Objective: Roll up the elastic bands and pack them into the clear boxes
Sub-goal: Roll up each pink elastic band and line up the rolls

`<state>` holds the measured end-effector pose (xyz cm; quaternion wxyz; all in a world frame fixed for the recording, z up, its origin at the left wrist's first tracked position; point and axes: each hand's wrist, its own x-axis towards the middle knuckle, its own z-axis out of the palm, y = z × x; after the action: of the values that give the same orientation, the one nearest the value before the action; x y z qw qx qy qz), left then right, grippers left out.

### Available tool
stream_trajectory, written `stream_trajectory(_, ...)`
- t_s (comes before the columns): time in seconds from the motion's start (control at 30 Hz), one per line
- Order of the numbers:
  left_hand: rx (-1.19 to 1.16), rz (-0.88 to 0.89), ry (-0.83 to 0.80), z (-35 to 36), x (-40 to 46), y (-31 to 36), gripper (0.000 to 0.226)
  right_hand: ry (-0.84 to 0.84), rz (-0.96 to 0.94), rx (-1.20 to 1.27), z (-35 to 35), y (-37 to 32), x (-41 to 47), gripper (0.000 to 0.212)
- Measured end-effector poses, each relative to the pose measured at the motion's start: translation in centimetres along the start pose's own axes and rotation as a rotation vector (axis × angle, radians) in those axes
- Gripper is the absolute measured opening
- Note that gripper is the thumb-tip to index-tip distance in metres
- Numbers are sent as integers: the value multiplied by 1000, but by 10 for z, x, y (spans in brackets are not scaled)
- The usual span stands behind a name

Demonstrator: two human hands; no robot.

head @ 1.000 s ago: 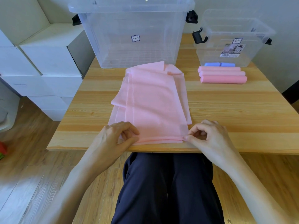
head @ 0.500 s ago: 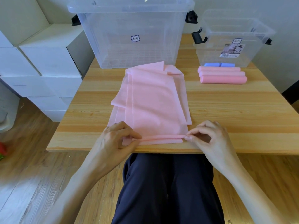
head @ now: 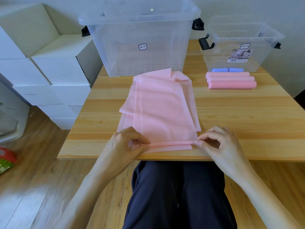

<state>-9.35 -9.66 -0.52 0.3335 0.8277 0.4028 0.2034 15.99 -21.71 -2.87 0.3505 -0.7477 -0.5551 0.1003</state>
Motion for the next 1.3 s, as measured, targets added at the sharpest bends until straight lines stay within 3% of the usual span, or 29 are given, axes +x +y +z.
stream_trajectory(0.33,11,1,-21,-1,-4,-2,11,-27,65,-102,-3,-9,3,19)
stream_trajectory(0.57,73,73,54,6,-4,-6,13,8,-5,33,1,-2,0,10)
stream_trajectory(0.67,113,100,57,6,-6,-7,13,2,-47,28,-2,-1,-5,26)
stream_trajectory(0.9,36,37,42,2,-2,-1,5,-31,-24,1,-4,-3,-1,9)
stream_trajectory(1.03,14,0,-50,-4,-4,2,5,-94,-19,-24,-9,-2,-2,25)
stream_trajectory(1.13,12,-14,-67,-5,-2,3,10,-133,21,-44,-10,-5,0,14)
stream_trajectory(1.3,42,-22,-22,0,0,3,11,-100,95,-61,-8,-12,9,15)
